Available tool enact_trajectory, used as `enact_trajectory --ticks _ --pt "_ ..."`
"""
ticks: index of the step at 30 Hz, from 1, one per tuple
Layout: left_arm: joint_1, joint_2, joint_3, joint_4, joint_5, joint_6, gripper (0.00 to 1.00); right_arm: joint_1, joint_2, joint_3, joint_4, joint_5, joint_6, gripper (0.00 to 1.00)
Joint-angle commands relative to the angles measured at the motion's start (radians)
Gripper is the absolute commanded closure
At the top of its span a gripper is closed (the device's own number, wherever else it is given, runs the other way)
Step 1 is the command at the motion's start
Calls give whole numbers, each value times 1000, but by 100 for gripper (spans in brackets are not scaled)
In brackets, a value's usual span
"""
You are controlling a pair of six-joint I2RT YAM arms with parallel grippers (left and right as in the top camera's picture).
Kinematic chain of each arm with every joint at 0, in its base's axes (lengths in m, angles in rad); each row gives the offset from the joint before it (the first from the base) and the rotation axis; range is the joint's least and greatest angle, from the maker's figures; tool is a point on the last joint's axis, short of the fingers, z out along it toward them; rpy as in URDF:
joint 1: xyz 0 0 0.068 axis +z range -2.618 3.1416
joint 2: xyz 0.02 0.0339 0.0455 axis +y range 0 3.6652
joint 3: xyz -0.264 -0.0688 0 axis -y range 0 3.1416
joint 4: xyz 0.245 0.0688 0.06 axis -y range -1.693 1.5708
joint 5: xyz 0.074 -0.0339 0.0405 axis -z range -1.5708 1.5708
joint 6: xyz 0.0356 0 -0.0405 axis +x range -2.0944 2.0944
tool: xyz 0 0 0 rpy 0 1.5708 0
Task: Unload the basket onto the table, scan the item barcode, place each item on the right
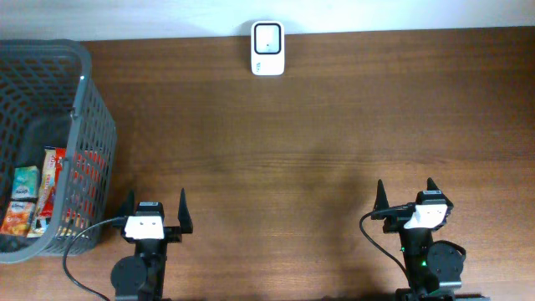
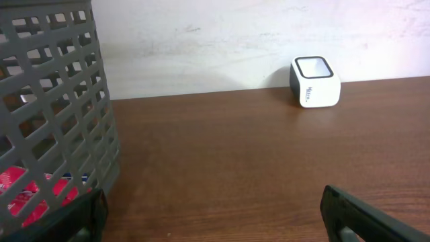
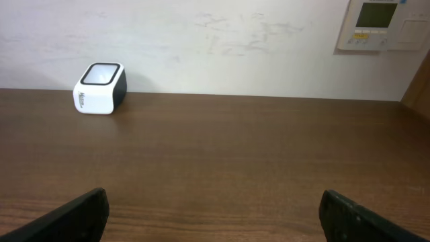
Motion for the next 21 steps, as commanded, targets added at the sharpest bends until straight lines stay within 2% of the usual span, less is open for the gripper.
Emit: enact_trajectory --ticks 1,7,9,11,14,16,18,21 --pt "6 -6 -6 0 -10 17 1 -6 -9 -9 -3 9 -2 1" --pt "6 -6 -6 3 -35 20 1 -6 -9 -9 -3 9 -2 2" --pt "5 -6 -6 31 34 -26 1 -6 -9 -9 -3 9 -2 1" --pt "5 -6 -6 56 227 -97 1 -6 -9 -9 -3 9 -2 1" --pt "5 -6 -6 134 455 -98 1 -6 -9 -9 -3 9 -2 1" --pt "5 -6 -6 257 642 -98 1 -6 -9 -9 -3 9 -2 1" --pt "5 -6 -6 414 747 -98 1 -6 -9 -9 -3 9 -2 1" --pt "5 -6 24 585 772 -98 1 -6 -9 -9 -3 9 -2 1"
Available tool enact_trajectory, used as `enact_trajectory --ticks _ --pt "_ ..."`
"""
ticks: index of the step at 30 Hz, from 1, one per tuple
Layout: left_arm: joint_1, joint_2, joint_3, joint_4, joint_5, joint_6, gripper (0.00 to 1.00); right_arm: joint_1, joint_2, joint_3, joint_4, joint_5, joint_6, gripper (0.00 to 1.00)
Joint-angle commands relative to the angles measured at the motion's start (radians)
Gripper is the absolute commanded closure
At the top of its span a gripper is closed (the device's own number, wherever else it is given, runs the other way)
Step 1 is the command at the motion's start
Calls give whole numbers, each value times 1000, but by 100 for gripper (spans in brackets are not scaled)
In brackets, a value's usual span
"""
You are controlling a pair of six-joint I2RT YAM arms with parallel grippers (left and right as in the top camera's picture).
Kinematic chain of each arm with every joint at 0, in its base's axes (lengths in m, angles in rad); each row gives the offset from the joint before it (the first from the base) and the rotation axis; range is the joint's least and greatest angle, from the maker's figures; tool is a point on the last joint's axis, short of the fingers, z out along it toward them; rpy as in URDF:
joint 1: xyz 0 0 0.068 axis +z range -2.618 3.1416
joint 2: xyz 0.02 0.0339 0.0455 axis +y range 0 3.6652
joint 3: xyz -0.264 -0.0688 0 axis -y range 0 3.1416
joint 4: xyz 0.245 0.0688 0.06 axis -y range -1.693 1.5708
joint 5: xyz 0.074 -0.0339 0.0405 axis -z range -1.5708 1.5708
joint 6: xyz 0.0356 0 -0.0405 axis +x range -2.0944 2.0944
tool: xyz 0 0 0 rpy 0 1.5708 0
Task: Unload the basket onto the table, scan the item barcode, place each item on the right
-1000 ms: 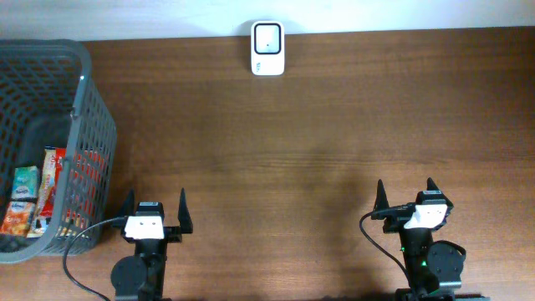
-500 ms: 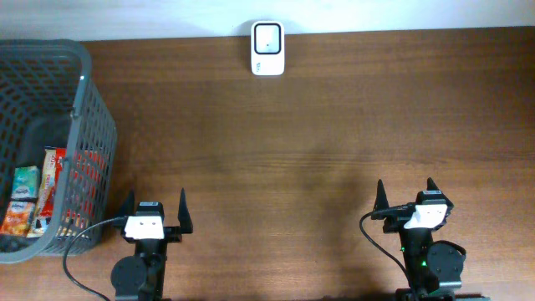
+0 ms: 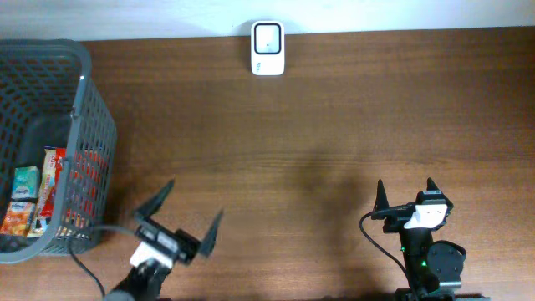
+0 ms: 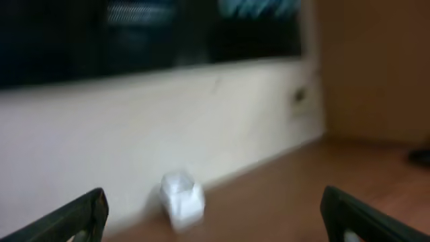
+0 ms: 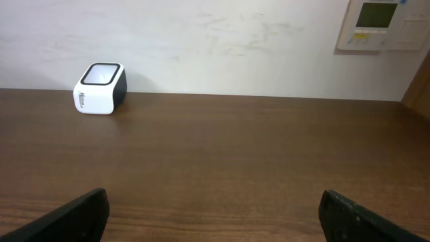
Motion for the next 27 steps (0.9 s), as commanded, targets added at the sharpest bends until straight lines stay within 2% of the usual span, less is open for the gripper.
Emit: enact_trajectory --ticks 1,3,7,9,11,12,14,17,22,27 --pt "3 -6 59 113 175 -11 1 -6 -9 -9 -3 9 -2 1" --pt "5 -5 128 78 174 -11 1 -6 -9 -9 -3 9 -2 1" --pt "5 9 317 -148 105 24 1 -6 -9 -9 -3 9 -2 1" --pt "5 54 494 -445 -91 31 1 -6 -9 -9 -3 9 -2 1" --pt "5 106 620 -647 -185 31 1 -6 -9 -9 -3 9 -2 1" --pt "5 146 697 -753 -190 37 1 -6 -9 -9 -3 9 -2 1" --pt "4 204 793 -859 -139 42 1 -6 -9 -9 -3 9 -2 1" --pt "4 244 868 -857 -109 42 1 -6 -9 -9 -3 9 -2 1" --pt "4 244 879 -801 -85 42 1 -6 -9 -9 -3 9 -2 1" --pt "5 314 931 -845 -180 -1 1 -6 -9 -9 -3 9 -2 2"
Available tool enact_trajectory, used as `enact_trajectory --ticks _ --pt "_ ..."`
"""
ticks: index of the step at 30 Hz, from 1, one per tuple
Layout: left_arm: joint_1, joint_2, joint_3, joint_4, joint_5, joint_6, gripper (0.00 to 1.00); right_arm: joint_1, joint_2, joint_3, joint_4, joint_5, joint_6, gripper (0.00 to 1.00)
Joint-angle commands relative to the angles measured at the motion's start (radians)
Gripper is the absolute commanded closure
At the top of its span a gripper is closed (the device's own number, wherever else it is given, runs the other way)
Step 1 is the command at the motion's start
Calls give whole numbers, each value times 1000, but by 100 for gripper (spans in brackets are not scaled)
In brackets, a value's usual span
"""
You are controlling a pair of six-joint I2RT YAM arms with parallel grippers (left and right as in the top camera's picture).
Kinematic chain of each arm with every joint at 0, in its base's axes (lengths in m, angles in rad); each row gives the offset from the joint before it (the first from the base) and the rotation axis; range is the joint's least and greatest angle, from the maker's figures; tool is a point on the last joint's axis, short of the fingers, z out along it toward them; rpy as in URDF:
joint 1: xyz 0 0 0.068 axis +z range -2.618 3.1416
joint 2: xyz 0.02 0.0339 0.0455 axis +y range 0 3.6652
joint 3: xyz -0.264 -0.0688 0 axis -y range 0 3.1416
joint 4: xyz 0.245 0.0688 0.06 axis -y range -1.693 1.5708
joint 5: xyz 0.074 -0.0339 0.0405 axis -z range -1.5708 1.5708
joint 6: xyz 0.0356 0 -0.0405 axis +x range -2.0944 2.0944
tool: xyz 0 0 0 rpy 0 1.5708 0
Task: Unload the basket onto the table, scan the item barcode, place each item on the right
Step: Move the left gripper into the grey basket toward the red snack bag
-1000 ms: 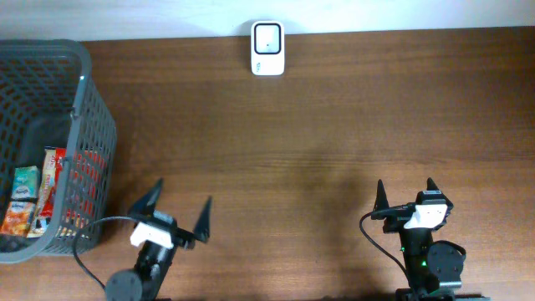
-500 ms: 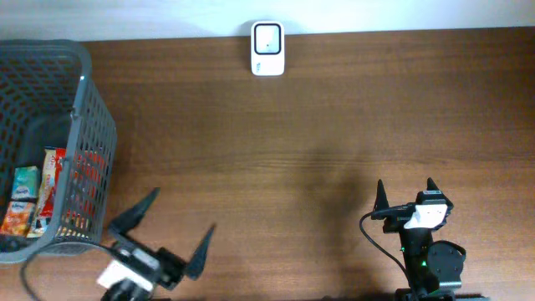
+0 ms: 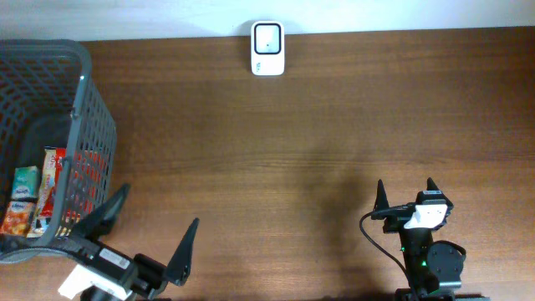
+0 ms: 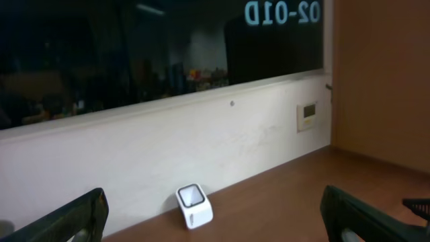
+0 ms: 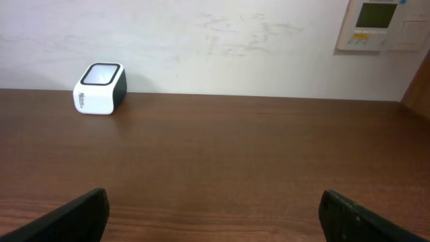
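Observation:
A white barcode scanner [image 3: 267,37] stands at the table's far edge against the wall, also seen as the scanner [image 4: 194,206] and the scanner [image 5: 100,88]. Snack packets [image 3: 33,199] lie inside the grey mesh basket [image 3: 79,100] at the left. My left gripper [image 3: 152,227] is raised near the front left, beside the basket's near corner, open and empty, its camera tilted up toward the wall. My right gripper [image 3: 406,192] rests at the front right, open and empty.
A dark window runs above the white wall in the left wrist view. A wall thermostat [image 5: 380,25] hangs at the right. The wooden table [image 3: 334,125] spreads between the scanner and both arms.
My left gripper has shifted left and nearer the front edge, now next to the basket's corner, and its view has steadied on the wall and scanner. The right arm has not moved.
Both grippers rested open at the front edge, the left looking level across the table past the basket. Then the left had lifted and tilted, its view blurred. Now it sits higher, angled, beside the basket. The right stayed still throughout.

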Motion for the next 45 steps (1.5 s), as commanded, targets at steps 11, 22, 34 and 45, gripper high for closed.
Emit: enact_trajectory --ticks 11,22,34,45 --pt "3 645 669 -557 -105 58 1 -6 -8 -9 -3 9 -2 1" --pt "187 981 1099 -732 -735 -180 1 -6 -8 -9 -3 9 -2 1" --pt "585 1242 1150 -883 -638 -306 1 -6 -8 -9 -3 9 -2 2" --pt "697 1398 1146 -977 -633 -305 4 -6 -8 -9 -3 9 -2 1"
